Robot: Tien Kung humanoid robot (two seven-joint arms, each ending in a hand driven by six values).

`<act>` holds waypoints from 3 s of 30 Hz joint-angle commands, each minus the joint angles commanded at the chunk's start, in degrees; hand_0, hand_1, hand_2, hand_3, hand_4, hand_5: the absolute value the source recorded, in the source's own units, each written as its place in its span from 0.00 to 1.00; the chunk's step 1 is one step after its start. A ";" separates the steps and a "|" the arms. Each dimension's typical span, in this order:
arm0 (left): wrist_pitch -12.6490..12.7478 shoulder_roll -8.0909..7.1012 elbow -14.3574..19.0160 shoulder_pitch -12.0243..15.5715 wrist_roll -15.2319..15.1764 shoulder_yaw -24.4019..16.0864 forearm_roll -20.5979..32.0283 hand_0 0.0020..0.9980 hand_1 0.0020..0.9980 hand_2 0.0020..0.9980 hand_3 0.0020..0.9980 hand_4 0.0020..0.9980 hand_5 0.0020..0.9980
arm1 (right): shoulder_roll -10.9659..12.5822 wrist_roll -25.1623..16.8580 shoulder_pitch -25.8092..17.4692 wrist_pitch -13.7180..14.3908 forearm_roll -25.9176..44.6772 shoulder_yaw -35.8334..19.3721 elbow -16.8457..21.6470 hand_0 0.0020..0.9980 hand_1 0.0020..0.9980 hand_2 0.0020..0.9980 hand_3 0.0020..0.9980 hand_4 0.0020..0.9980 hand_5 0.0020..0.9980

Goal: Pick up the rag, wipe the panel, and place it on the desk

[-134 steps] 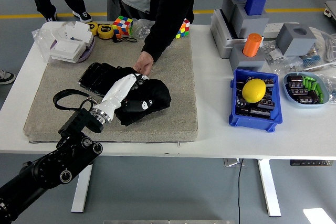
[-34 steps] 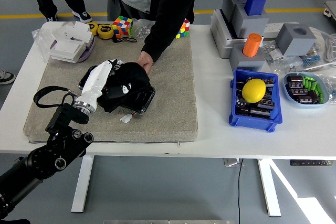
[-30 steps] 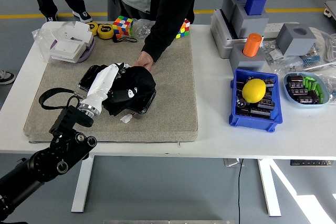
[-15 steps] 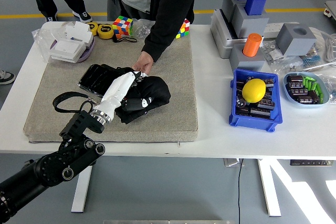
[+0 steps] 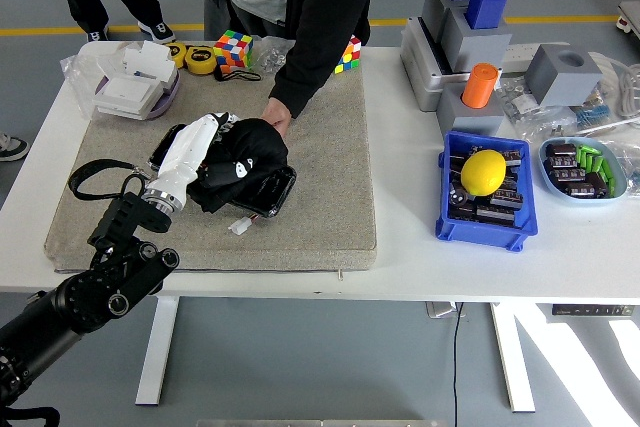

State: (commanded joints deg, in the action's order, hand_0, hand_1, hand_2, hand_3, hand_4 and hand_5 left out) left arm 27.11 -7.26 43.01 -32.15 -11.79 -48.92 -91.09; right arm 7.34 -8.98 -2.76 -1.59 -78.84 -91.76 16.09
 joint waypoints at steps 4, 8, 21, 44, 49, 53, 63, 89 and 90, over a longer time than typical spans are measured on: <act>0.09 -0.06 -3.13 -0.63 -0.21 -3.51 -0.57 0.24 0.21 0.26 0.52 0.62 0.00 | -0.02 -0.02 0.02 0.00 0.08 0.04 0.05 0.56 0.56 0.49 0.52 0.91 0.37; 0.32 0.00 -5.96 -1.03 -0.61 -7.15 -0.77 0.24 0.21 0.26 0.52 0.62 0.00 | -0.04 -0.01 -0.03 0.00 0.01 0.03 0.00 0.56 0.56 0.49 0.52 0.91 0.37; 1.17 -0.12 -12.60 -1.83 -0.73 -13.55 -1.00 0.24 0.20 0.26 0.52 0.62 0.00 | -0.02 -0.01 -0.08 0.02 -0.01 0.07 -0.01 0.56 0.56 0.49 0.52 0.91 0.37; 3.51 0.04 -11.00 -0.90 -0.97 -12.43 1.48 0.24 0.20 0.26 0.52 0.62 0.00 | 0.14 -0.08 -0.25 -0.03 0.29 0.73 0.24 0.56 0.57 0.49 0.52 0.91 0.37; 3.38 0.00 -9.02 -0.84 -0.65 -9.82 1.79 0.24 0.20 0.26 0.52 0.62 0.00 | 0.09 -0.08 -0.20 -0.03 0.18 0.53 0.25 0.56 0.57 0.49 0.52 0.91 0.37; 3.15 -0.10 -6.94 -0.48 -0.24 -6.68 2.58 0.24 0.20 0.26 0.52 0.62 0.00 | 0.09 -0.07 -0.21 0.00 0.10 0.34 0.31 0.56 0.56 0.49 0.52 0.91 0.37; 3.09 -0.78 0.78 0.54 0.28 2.31 4.91 0.24 0.20 0.26 0.52 0.62 0.00 | 0.06 -0.08 -0.13 -0.04 0.16 0.62 0.53 0.56 0.56 0.49 0.52 0.91 0.37; 2.39 -1.19 9.82 0.63 1.78 13.58 5.41 0.24 0.20 0.26 0.52 0.62 0.00 | -0.06 -0.19 0.00 -0.08 -0.06 0.19 0.50 0.56 0.56 0.49 0.52 0.91 0.37; 2.42 -1.11 9.13 0.56 1.71 13.21 5.30 0.24 0.20 0.26 0.52 0.62 0.00 | -0.05 -0.18 0.01 -0.07 -0.07 0.19 0.49 0.56 0.56 0.49 0.52 0.91 0.37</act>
State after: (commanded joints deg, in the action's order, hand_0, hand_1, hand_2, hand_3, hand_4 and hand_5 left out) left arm 29.53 -8.38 52.14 -31.59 -10.08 -35.71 -85.79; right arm 7.29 -9.16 -2.76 -1.66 -78.91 -91.57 16.58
